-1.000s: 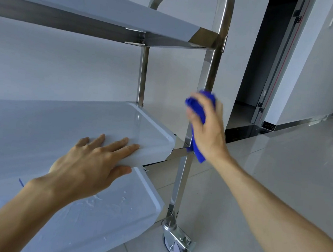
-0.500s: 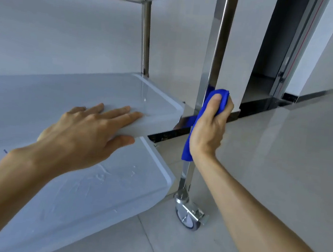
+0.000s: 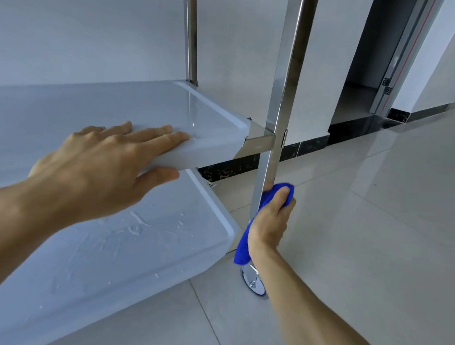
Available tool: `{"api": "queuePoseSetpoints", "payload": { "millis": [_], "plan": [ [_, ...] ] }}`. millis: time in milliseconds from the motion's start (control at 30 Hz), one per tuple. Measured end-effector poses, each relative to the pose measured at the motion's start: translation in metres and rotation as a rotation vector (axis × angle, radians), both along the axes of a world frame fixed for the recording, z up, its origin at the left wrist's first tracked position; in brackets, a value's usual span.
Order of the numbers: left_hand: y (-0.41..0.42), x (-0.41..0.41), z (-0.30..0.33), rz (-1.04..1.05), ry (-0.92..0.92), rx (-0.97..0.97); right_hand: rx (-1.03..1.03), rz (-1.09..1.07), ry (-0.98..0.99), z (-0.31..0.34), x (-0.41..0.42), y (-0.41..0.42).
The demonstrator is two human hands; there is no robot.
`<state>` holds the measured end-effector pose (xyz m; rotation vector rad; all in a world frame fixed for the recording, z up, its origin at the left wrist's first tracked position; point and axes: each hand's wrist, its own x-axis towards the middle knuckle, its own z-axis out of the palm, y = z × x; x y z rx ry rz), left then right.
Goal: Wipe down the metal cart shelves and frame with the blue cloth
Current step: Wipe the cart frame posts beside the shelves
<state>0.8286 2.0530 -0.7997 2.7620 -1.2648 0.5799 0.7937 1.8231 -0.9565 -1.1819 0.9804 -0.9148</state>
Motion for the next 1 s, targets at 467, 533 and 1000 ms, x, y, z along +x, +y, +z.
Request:
{"api": "queuePoseSetpoints", "payload": {
  "millis": [467, 533, 1000],
  "plan": [
    [-0.005, 0.004, 0.004, 0.049, 0.005, 0.033, -0.455, -0.160, -0.156, 0.022, 0.024, 0.016],
    [-0.005, 0.003, 0.006, 0.062, 0.013, 0.037, -0.438, -0.105, -0.116, 0.005, 0.021, 0.014],
    [0.009, -0.004, 0.009, -0.186, -0.120, -0.056, -0.300, 0.609, 0.228, 0.013, -0.067, 0.032]
  ]
}}
